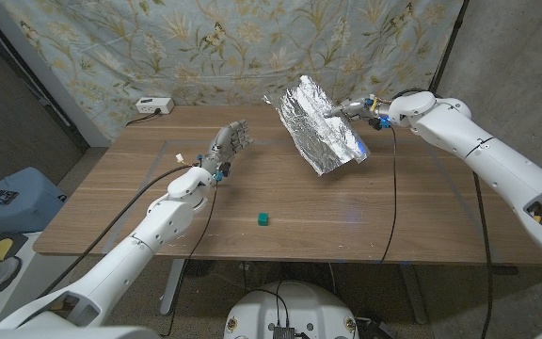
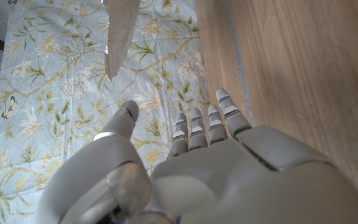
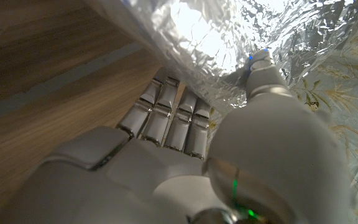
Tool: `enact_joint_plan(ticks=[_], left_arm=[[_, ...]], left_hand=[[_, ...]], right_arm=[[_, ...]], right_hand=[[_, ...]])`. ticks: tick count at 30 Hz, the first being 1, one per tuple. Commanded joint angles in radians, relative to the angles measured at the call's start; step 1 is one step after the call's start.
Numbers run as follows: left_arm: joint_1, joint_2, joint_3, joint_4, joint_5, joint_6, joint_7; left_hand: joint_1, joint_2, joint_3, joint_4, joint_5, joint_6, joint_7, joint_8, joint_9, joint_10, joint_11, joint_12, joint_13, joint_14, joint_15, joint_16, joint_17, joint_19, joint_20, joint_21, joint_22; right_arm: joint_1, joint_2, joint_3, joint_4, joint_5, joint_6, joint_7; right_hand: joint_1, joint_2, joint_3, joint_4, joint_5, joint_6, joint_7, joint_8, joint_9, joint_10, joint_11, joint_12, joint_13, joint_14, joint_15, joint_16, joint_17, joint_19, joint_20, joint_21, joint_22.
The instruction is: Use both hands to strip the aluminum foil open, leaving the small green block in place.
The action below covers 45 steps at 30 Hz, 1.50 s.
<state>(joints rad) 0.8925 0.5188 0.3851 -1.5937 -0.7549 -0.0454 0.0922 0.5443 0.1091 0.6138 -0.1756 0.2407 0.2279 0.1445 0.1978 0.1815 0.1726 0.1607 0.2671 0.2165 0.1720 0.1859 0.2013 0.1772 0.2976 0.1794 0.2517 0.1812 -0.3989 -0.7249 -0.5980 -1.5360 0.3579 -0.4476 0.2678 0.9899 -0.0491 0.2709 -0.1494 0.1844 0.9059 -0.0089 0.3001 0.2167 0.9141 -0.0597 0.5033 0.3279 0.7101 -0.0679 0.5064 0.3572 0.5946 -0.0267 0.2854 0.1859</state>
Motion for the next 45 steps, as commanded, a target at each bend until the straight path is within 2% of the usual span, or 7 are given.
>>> enact_joint_plan(ticks=[1,10,17,28,39,45], left_arm=[[-0.021,-0.001,0.000,-0.065,-0.073,0.126,0.038],[-0.038,0.020,-0.010,-0.117,-0.155,0.242,0.056],[-0.050,0.031,-0.019,-0.135,-0.213,0.289,0.042],[-0.067,0.037,-0.018,-0.168,-0.256,0.339,0.071],[-0.103,0.033,-0.001,-0.157,-0.292,0.376,0.040],[-0.127,0.027,0.012,-0.155,-0.301,0.407,0.057]], left_hand=[[0.026,-0.015,-0.009,-0.004,0.006,0.028,0.008,0.009,0.003,0.033,0.000,0.012,0.007,0.038,0.003,0.013,0.001,0.030,0.015,0.009,0.002],[0.063,-0.039,-0.029,-0.001,0.005,0.052,0.049,0.008,0.004,0.080,0.013,0.026,0.018,0.103,0.018,0.021,0.005,0.093,0.030,0.023,0.005],[0.076,-0.046,-0.037,0.001,0.005,0.054,0.060,0.005,0.005,0.097,0.027,0.032,0.024,0.120,0.023,0.021,0.007,0.104,0.031,0.024,0.007],[0.103,-0.062,-0.050,-0.002,0.004,0.065,0.064,0.006,0.005,0.123,0.029,0.041,0.033,0.145,0.023,0.022,0.009,0.130,0.031,0.029,0.009],[0.121,-0.073,-0.067,0.003,0.002,0.074,0.065,0.006,0.006,0.142,0.029,0.047,0.044,0.177,0.024,0.027,0.012,0.157,0.033,0.036,0.012],[0.148,-0.072,-0.076,0.003,0.004,0.084,0.065,0.006,0.007,0.188,0.019,0.073,0.060,0.210,0.015,0.032,0.015,0.171,0.033,0.040,0.014]], right_arm=[[-0.003,0.003,0.001,0.001,0.036,-0.012,-0.020],[0.004,0.014,-0.011,0.007,0.038,-0.025,-0.039],[0.012,0.026,-0.027,0.018,0.029,-0.019,-0.043],[0.016,0.045,-0.037,0.031,0.030,-0.024,-0.056],[0.018,0.048,-0.049,0.020,0.017,-0.041,-0.071],[0.019,0.049,-0.049,0.021,0.017,-0.039,-0.071]], right_hand=[[0.039,0.071,0.000,0.001,-0.003,0.019,-0.009,0.002,0.003,0.007,0.004,0.006,0.002,0.011,-0.089,0.000,-0.002,0.002,-0.002,0.005,0.003],[0.039,0.073,-0.002,0.001,-0.004,0.021,-0.007,0.000,0.004,0.009,0.004,0.007,0.002,0.013,-0.090,-0.002,-0.004,0.001,-0.003,0.004,0.003],[0.039,0.075,-0.004,0.002,-0.004,0.023,-0.006,-0.001,0.005,0.012,0.003,0.010,0.002,0.014,-0.091,-0.001,-0.004,-0.001,-0.006,0.003,0.002],[0.042,0.075,-0.006,0.000,-0.005,0.027,-0.007,-0.003,0.007,0.011,0.003,0.010,0.001,0.014,-0.090,-0.003,-0.006,-0.003,-0.008,0.002,0.002],[0.040,0.081,-0.009,0.002,-0.005,0.028,-0.008,-0.006,0.009,0.011,0.002,0.011,0.000,0.016,-0.091,-0.001,-0.005,-0.005,-0.009,0.000,0.002],[0.042,0.081,-0.010,0.001,-0.005,0.029,-0.008,-0.007,0.010,0.011,0.001,0.012,0.001,0.016,-0.088,-0.002,-0.005,-0.005,-0.009,0.000,0.002]])
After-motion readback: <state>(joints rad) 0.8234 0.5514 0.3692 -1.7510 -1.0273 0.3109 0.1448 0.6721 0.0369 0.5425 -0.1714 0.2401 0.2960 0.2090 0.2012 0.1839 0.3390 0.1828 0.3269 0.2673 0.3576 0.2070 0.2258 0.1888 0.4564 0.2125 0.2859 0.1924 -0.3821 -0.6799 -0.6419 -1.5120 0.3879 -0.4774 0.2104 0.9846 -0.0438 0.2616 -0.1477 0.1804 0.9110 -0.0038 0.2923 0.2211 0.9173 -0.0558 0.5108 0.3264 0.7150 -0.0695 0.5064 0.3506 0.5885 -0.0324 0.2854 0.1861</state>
